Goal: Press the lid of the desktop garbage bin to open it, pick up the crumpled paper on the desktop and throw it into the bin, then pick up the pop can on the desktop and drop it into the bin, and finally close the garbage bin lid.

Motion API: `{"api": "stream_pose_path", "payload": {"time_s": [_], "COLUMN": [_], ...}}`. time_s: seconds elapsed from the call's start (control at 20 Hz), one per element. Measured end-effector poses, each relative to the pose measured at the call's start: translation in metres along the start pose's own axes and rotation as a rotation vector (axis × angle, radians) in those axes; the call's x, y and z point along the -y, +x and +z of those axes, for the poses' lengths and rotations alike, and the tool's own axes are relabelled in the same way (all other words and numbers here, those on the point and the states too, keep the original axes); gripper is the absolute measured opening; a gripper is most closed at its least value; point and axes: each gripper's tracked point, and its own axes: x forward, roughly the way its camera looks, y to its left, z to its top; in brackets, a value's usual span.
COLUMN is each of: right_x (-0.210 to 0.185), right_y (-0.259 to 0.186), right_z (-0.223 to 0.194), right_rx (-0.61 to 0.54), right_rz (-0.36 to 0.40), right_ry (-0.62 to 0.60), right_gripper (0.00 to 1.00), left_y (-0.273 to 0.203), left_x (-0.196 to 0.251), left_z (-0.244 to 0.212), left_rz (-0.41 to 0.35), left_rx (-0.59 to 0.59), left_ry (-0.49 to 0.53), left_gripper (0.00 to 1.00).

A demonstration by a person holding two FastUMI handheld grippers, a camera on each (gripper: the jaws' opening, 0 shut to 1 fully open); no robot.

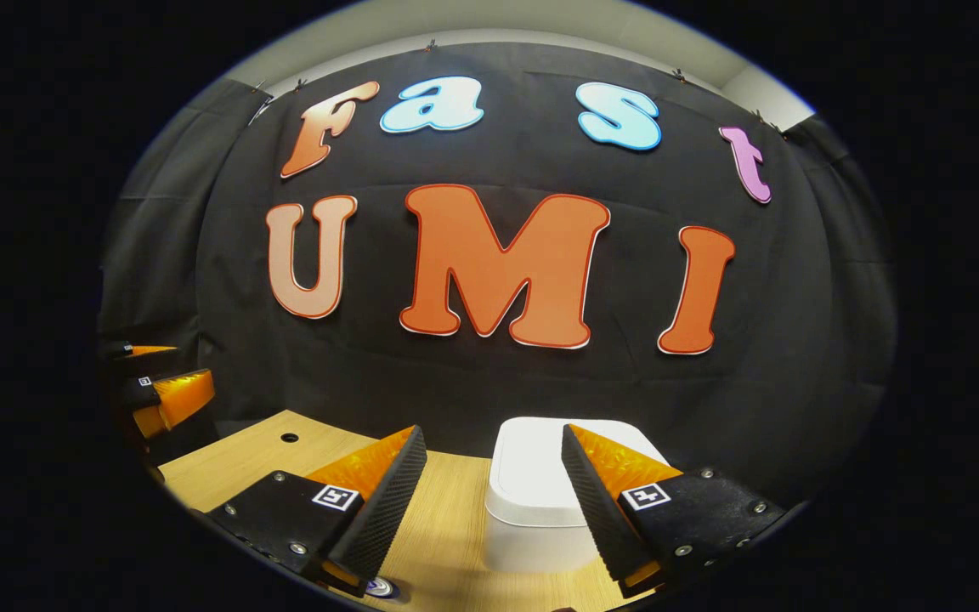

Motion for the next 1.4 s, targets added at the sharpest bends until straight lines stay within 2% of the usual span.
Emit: {"api": "stream_pose_path", "payload": {"time_s": [0.3,0.55,0.75,0.95,1.0,1.05,1.1,1.2,1.35,1.4], "right_x": [0.005,0.02,0.036,0.054,0.058,0.062,0.067,0.068,0.078,0.081], "right_y": [-0.001,0.004,0.012,0.021,0.023,0.026,0.028,0.034,0.041,0.044], "right_z": [-0.002,-0.003,-0.001,-0.002,-0.003,-0.005,-0.008,-0.015,-0.027,-0.032], "right_rx": [-0.023,-0.053,-0.067,-0.092,-0.102,-0.114,-0.125,-0.151,-0.195,-0.212], "right_rz": [0.0,-0.029,-0.054,-0.074,-0.081,-0.092,-0.101,-0.093,-0.116,-0.123], "right_ry": [0.006,-0.006,0.01,0.032,0.04,0.048,0.054,0.064,0.085,0.097], "right_gripper": [0.96,0.96,0.9,0.74,0.6,0.59,0.49,0.39,0.28,0.19], "left_y": [-0.004,-0.009,-0.013,-0.018,-0.019,-0.021,-0.022,-0.024,-0.028,-0.029], "left_x": [-0.002,-0.01,-0.021,-0.031,-0.033,-0.035,-0.037,-0.042,-0.044,-0.047], "left_z": [-0.001,-0.005,-0.01,-0.017,-0.02,-0.021,-0.023,-0.025,-0.028,-0.029], "left_rz": [0.006,0.026,0.051,0.084,0.091,0.1,0.107,0.121,0.142,0.148], "left_rx": [-0.005,-0.018,-0.034,-0.05,-0.054,-0.057,-0.062,-0.068,-0.078,-0.08], "left_ry": [-0.001,-0.009,-0.021,-0.029,-0.031,-0.031,-0.031,-0.031,-0.028,-0.028], "left_gripper": [0.98,0.98,0.98,0.98,0.98,0.98,0.98,0.98,0.98,0.98]}}
